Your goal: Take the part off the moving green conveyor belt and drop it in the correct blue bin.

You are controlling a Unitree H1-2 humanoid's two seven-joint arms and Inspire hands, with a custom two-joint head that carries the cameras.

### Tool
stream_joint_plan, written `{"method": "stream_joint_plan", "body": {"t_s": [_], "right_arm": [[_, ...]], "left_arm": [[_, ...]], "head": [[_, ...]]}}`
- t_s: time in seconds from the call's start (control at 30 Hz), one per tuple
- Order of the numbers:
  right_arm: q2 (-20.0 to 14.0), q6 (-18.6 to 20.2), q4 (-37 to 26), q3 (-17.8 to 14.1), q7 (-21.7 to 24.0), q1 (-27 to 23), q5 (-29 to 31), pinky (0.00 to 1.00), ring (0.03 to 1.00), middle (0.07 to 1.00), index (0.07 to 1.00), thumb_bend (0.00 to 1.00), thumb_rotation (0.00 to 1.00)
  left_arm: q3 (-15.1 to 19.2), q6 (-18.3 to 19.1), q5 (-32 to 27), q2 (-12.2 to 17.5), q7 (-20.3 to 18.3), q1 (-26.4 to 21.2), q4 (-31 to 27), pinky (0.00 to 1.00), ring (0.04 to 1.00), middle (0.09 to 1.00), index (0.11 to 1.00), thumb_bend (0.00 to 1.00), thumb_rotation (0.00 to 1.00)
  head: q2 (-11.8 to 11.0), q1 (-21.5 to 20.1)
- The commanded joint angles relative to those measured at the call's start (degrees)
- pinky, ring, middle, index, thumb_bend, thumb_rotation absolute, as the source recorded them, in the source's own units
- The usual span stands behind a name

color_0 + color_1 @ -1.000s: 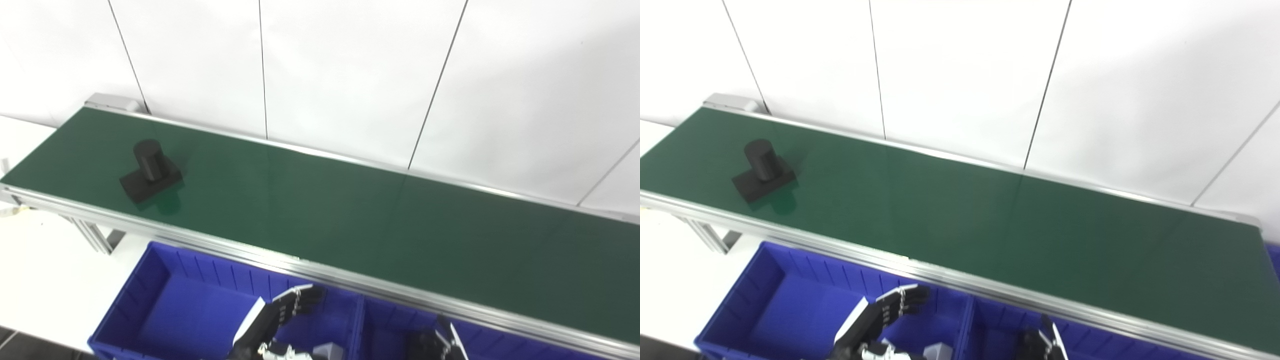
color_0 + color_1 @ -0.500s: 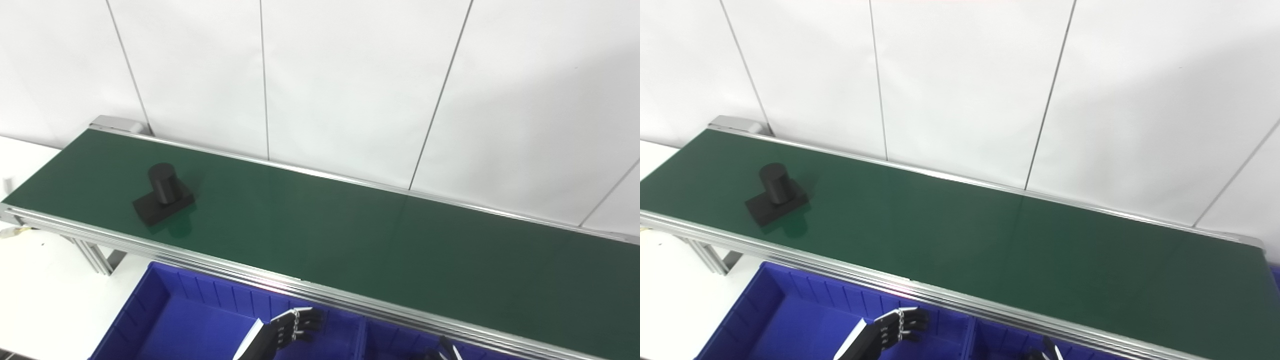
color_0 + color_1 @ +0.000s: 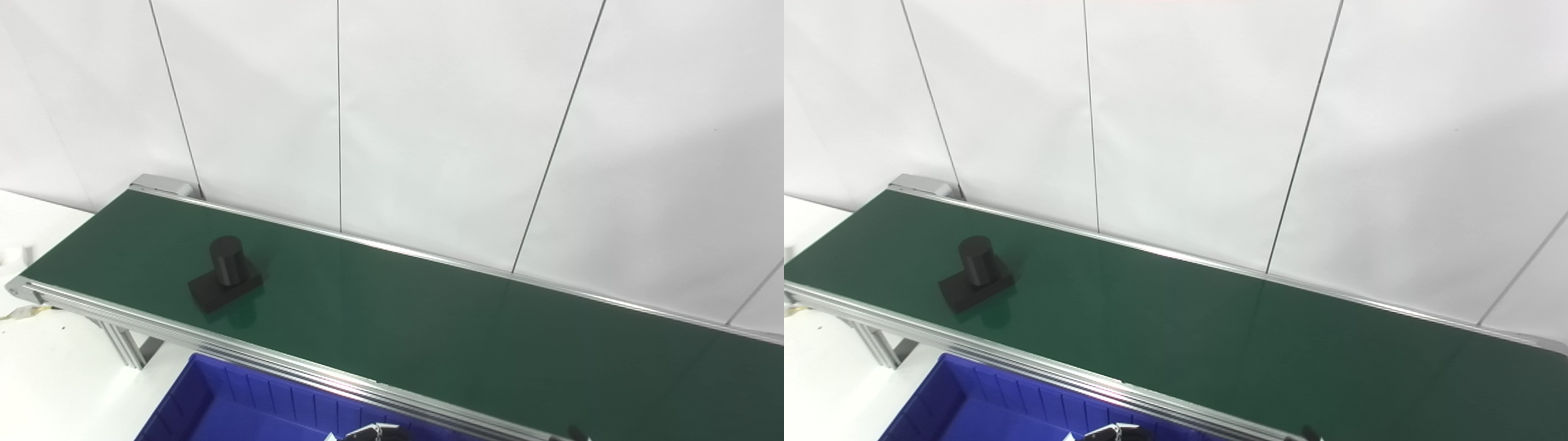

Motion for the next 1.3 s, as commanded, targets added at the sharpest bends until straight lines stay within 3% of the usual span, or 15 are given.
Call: {"method": "stream_joint_plan", "body": {"t_s": [0.0, 0.43, 0.87, 1.13, 1.27], "right_arm": [[0.23, -3.18, -3.79, -0.32, -0.39, -0.82, -0.21, 0.79, 0.811, 0.837, 0.917, 0.99, 0.2], [0.55, 1.38, -13.01, -0.85, -0.09, -5.12, -0.92, 0.75, 0.786, 0.821, 0.889, 1.0, 0.29], [2.75, 3.82, -13.55, -0.66, -0.75, -12.05, -4.55, 0.68, 0.779, 0.829, 0.861, 1.0, 0.36], [4.08, 7.22, -13.75, -0.41, -0.86, -15.65, -5.85, 0.66, 0.769, 0.81, 0.829, 1.0, 0.28], [4.51, 9.43, -13.79, -0.11, -0.65, -17.1, -5.55, 0.74, 0.808, 0.819, 0.833, 0.94, 0.21]], "left_arm": [[0.08, -2.32, -1.0, -0.61, -0.26, -1.33, -0.65, 0.63, 0.715, 0.736, 0.713, 0.99, 0.11], [0.32, -2.32, -1.01, -1.25, -0.59, -1.76, 0.25, 0.63, 0.716, 0.739, 0.71, 1.0, 0.13], [0.3, -2.32, -0.43, -1.06, 0.06, -2.25, 0.89, 0.61, 0.705, 0.735, 0.703, 0.99, 0.12], [0.69, -2.32, -0.81, -1.05, -0.38, -2.7, 1.34, 0.61, 0.702, 0.732, 0.701, 0.99, 0.12], [1.05, -2.32, -1.26, -1.28, -0.78, -2.98, 1.71, 0.6, 0.694, 0.73, 0.696, 0.99, 0.1]], "head": [[-0.01, -0.01], [-0.48, 0.28], [-0.98, 0.16], [-1.16, -0.57], [-1.27, -0.62]]}}
